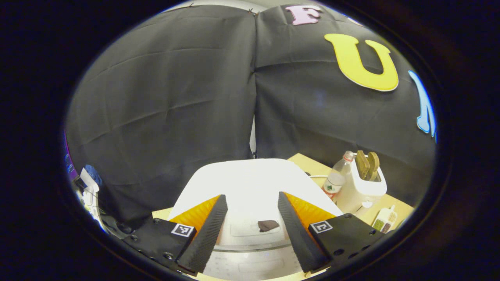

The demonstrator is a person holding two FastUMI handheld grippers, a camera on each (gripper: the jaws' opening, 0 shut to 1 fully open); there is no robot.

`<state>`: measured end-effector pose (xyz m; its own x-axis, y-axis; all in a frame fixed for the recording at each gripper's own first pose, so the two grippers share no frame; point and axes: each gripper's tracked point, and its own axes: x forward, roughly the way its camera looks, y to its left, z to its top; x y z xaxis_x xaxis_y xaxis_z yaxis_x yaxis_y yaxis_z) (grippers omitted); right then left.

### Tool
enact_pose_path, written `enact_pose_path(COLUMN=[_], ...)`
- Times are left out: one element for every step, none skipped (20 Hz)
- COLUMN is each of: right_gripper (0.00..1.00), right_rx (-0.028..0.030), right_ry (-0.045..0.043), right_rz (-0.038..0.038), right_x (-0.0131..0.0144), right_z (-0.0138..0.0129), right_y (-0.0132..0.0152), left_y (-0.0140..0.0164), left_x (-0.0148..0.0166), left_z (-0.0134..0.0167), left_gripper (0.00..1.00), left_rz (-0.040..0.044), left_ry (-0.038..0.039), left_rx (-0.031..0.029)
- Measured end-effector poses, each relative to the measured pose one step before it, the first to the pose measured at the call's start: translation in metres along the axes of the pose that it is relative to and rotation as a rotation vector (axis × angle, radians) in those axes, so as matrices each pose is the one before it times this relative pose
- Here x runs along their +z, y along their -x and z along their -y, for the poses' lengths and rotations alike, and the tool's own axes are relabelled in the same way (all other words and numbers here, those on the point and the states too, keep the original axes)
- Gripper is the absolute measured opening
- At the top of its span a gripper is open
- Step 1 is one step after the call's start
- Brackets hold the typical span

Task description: Close the left gripper, press the button to open the rice cooker; take a wooden spoon from the chopstick holder with the right hand, scoop a spoonful of rice and pour it into the rice cooker, then put the wooden spoon back into the chopstick holder.

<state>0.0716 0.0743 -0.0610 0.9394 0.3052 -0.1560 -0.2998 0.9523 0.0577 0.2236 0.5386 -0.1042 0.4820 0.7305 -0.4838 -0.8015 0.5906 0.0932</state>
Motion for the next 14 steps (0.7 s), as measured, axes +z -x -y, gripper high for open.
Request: enact_pose_path(right_gripper=[0.96, 0.96, 0.96, 0.96, 0.96, 0.96, 0.96, 0.96, 0.96, 0.96, 0.96, 0.96, 0.96, 0.96], right_rx=[0.00269, 0.00344, 0.00862, 0.00329, -0.00355, -0.00309, -0.00175, -0.00314, -0.00334, -0.00297, -0.00225, -0.00275, -0.00616, -0.00663], right_ry=[0.00751, 0.00444, 0.00152, 0.0017, -0.00152, -0.00766, -0.01334, -0.0085, -0.00385, -0.00345, -0.00512, -0.00615, -0.0039, -0.00152], right_rz=[0.00041, -0.00244, -0.00799, -0.00755, -0.00399, -0.00297, -0.00324, -0.00217, -0.0038, -0.00111, 0.00057, 0.00187, 0.0036, 0.00926], right_x=[0.0004, -0.00109, -0.00174, -0.00313, -0.00133, -0.00063, -0.00227, -0.0011, -0.0011, -0.00137, -0.00066, -0.00078, 0.00025, 0.00139], right_z=[-0.00228, -0.00213, -0.00365, -0.00303, -0.00087, -0.00078, -0.00225, -0.00147, -0.00147, -0.00222, -0.00176, -0.00229, -0.00068, -0.00068], right_y=[-0.00058, -0.00016, 0.00003, 0.0006, 0.00146, 0.00104, 0.00051, 0.00027, 0.0004, 0.00102, 0.00134, 0.00177, 0.00219, 0.00412], left_y=[0.00116, 0.00064, -0.00453, -0.00222, -0.0001, -0.00044, -0.00125, -0.00206, -0.0012, -0.00118, 0.00233, -0.00029, 0.00011, 0.0001], left_x=[-0.00229, -0.00079, -0.0038, -0.00118, -0.00162, -0.00386, -0.00325, -0.00522, -0.00017, -0.00332, 0.00013, 0.00045, 0.00036, 0.00327], left_z=[-0.00023, 0.00033, -0.00067, 0.00037, 0.00154, 0.00124, -0.00081, -0.00011, 0.00027, 0.00103, 0.00053, 0.00069, -0.002, -0.00003], left_gripper=[0.96, 0.89, 0.93, 0.89, 0.92, 0.96, 0.93, 0.9, 0.93, 0.96, 0.95, 0.94, 0.95, 0.94], left_rz=[-0.0057, -0.00083, 0.0026, 0.00344, -0.00544, -0.01706, -0.00488, -0.01946, 0.016, 0.00345, 0.01195, -0.0019, -0.00175, -0.00715], left_ry=[-0.00429, -0.00851, -0.01516, -0.0081, 0.00173, 0.00825, 0.00175, 0.00436, 0.00062, 0.0011, -0.00393, -0.01443, -0.01543, -0.00194], left_rx=[-0.00402, -0.00503, -0.01015, -0.01167, -0.01139, -0.00906, -0.0057, -0.00656, -0.00669, -0.01226, -0.01544, -0.01648, -0.01707, -0.01669])
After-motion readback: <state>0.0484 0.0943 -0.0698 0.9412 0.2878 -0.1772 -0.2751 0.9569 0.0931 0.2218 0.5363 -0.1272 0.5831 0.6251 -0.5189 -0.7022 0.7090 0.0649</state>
